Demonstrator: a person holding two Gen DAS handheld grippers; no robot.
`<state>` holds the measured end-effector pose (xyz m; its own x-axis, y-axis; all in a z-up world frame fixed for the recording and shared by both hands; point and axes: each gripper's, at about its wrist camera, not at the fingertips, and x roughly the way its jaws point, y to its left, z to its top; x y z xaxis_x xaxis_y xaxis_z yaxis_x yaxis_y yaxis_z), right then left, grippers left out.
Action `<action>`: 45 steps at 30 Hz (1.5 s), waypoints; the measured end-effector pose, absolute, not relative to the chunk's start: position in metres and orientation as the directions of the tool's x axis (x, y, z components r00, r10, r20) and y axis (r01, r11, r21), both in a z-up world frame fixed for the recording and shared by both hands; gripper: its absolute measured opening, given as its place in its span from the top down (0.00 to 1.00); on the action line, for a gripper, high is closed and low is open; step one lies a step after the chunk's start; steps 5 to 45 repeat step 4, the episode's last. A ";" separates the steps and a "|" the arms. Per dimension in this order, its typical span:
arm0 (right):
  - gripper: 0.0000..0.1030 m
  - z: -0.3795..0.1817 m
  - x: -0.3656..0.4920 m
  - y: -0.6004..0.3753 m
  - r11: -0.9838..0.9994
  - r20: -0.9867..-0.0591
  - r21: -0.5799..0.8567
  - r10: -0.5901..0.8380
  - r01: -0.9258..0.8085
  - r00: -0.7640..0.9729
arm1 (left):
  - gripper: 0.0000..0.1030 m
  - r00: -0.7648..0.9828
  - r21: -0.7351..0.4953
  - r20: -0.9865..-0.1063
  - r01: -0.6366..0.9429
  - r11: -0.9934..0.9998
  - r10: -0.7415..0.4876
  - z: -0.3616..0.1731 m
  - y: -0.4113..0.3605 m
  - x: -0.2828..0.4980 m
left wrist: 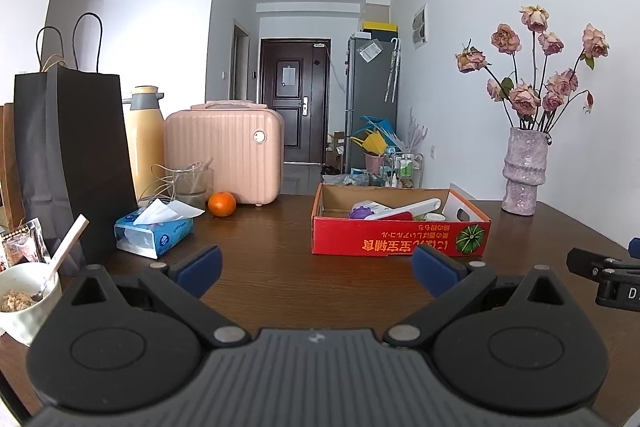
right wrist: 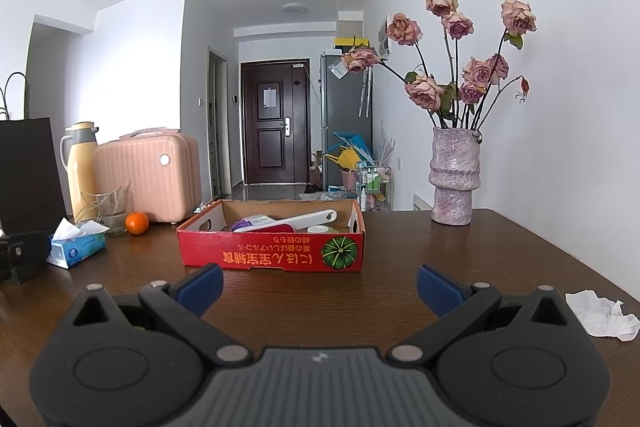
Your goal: Organize rigid objects
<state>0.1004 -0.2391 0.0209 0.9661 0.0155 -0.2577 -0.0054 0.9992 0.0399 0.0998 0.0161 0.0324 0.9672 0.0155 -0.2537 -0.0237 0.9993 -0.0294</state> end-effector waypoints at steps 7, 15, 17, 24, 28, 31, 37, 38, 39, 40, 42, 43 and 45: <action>0.00 0.020 0.102 -0.237 0.999 -0.261 0.036 0.016 -0.007 0.965 | 0.00 0.968 -0.029 -0.251 -0.018 0.999 0.010 0.031 0.016 0.100; 0.00 0.020 0.102 -0.237 0.999 -0.261 0.036 0.016 -0.007 0.965 | 0.00 0.968 -0.029 -0.251 -0.018 0.999 0.010 0.031 0.016 0.100; 0.00 0.020 0.102 -0.237 0.999 -0.261 0.036 0.016 -0.007 0.965 | 0.00 0.968 -0.029 -0.251 -0.018 0.999 0.010 0.031 0.016 0.100; 0.00 0.020 0.102 -0.237 0.999 -0.261 0.036 0.016 -0.007 0.965 | 0.00 0.968 -0.029 -0.251 -0.018 0.999 0.010 0.031 0.016 0.100; 0.00 0.020 0.102 -0.237 0.999 -0.261 0.036 0.016 -0.007 0.965 | 0.00 0.968 -0.029 -0.251 -0.018 0.999 0.010 0.031 0.016 0.100; 0.00 0.020 0.102 -0.237 0.999 -0.261 0.036 0.016 -0.007 0.965 | 0.00 0.968 -0.029 -0.251 -0.018 0.999 0.010 0.031 0.016 0.100; 0.00 0.020 0.102 -0.237 0.999 -0.261 0.036 0.016 -0.007 0.965 | 0.00 0.968 -0.029 -0.251 -0.018 0.999 0.010 0.031 0.016 0.100; 0.00 0.020 0.102 -0.237 0.999 -0.261 0.036 0.016 -0.007 0.965 | 0.00 0.968 -0.029 -0.251 -0.018 0.999 0.010 0.031 0.016 0.100; 0.00 0.020 0.102 -0.237 0.999 -0.261 0.036 0.016 -0.007 0.965 | 0.00 0.968 -0.029 -0.251 -0.018 0.999 0.010 0.031 0.016 0.100; 0.00 0.020 0.102 -0.237 0.999 -0.261 0.036 0.016 -0.007 0.965 | 0.00 0.968 -0.029 -0.251 -0.018 0.999 0.010 0.031 0.016 0.100; 0.00 0.020 0.102 -0.237 0.999 -0.261 0.036 0.016 -0.007 0.965 | 0.00 0.968 -0.029 -0.251 -0.018 0.999 0.010 0.031 0.016 0.100; 0.00 0.020 0.102 -0.237 0.999 -0.261 0.036 0.016 -0.007 0.965 | 0.00 0.968 -0.029 -0.251 -0.018 0.999 0.010 0.031 0.016 0.100; 0.00 0.020 0.102 -0.237 0.999 -0.261 0.036 0.016 -0.007 0.965 | 0.00 0.968 -0.029 -0.251 -0.018 0.999 0.010 0.031 0.016 0.100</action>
